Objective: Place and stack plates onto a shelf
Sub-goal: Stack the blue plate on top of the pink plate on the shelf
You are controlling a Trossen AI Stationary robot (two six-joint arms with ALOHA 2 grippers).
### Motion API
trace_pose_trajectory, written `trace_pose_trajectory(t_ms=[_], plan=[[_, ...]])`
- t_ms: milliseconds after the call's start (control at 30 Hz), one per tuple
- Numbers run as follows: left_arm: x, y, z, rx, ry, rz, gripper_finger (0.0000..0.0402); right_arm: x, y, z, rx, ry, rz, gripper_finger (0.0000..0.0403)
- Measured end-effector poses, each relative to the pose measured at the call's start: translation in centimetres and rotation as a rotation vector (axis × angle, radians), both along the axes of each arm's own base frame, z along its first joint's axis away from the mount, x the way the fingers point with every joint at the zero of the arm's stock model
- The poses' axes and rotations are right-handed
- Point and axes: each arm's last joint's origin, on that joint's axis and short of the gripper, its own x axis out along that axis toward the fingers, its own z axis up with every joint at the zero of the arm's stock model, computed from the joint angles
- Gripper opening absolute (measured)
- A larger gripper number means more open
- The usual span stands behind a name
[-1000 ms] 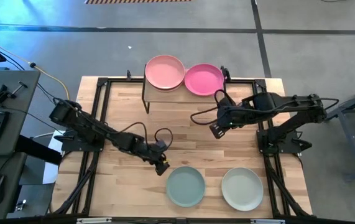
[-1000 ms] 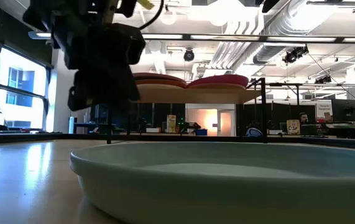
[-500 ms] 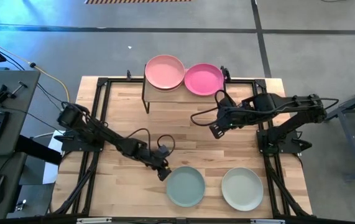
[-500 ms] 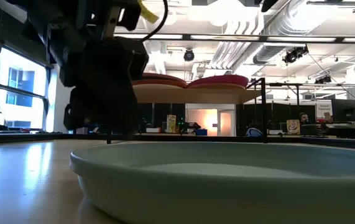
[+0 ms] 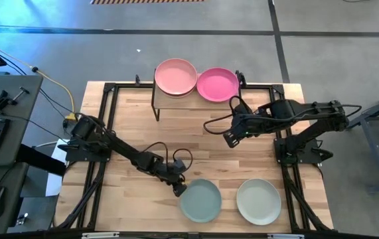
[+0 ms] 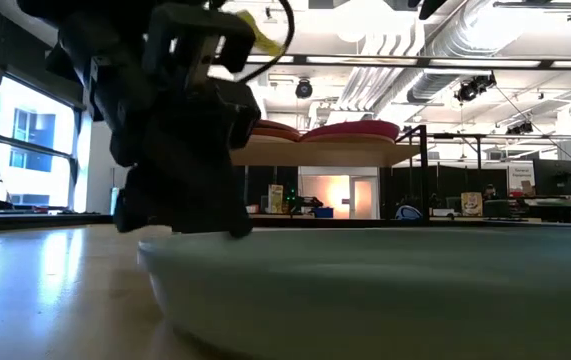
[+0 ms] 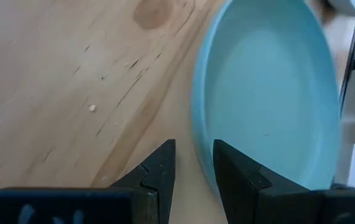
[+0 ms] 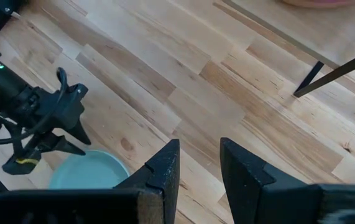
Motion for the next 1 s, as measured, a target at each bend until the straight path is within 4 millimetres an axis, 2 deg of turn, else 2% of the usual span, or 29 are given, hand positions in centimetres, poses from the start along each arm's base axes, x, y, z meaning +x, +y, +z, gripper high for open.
trace_pose_trajectory(t_ms=[467, 600, 767, 1000], plan=[[-0.11, -0.07, -0.3, -0.015, 0.026, 0.024, 0.0088, 0.01, 0.0, 0.0, -0.003, 0.001, 0.007, 0.0094], [-0.25, 0.02, -0.42, 0.009, 0.04, 0.015, 0.0062, 0.01, 0.0, 0.0, -0.003, 0.001, 0.007, 0.0094], [-0.34, 0.08, -0.51, 0.035, 0.045, -0.003, 0.0009, 0.01, 0.0, 0.0, -0.006, 0.003, 0.014, 0.0094], [-0.34, 0.08, -0.49, 0.04, 0.041, -0.004, 0.0003, 0.01, 0.0, 0.0, -0.008, 0.004, 0.016, 0.0094]])
